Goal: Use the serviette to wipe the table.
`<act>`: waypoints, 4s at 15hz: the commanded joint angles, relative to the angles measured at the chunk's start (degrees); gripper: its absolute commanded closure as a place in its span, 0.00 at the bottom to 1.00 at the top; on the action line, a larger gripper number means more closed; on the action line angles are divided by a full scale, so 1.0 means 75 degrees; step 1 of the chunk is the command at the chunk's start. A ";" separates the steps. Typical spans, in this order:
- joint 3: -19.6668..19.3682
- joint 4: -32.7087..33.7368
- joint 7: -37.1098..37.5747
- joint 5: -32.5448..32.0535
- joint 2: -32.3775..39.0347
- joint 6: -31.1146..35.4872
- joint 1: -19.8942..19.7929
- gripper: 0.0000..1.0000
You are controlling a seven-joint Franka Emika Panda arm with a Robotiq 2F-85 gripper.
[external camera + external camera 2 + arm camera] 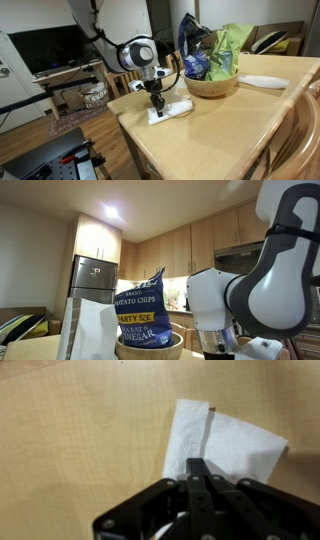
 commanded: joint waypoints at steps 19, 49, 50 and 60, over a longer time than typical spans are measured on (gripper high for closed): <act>-0.0508 -0.1407 0.0261 -0.0744 -0.1475 0.0866 0.0305 0.15; -0.0576 -0.0578 -0.1159 0.0474 -0.0435 0.1166 0.0317 1.00; -0.0581 -0.0722 -0.1148 0.0463 -0.0603 0.1291 0.0335 1.00; -0.0345 -0.2073 -0.1200 0.1147 -0.2585 0.2070 -0.0281 1.00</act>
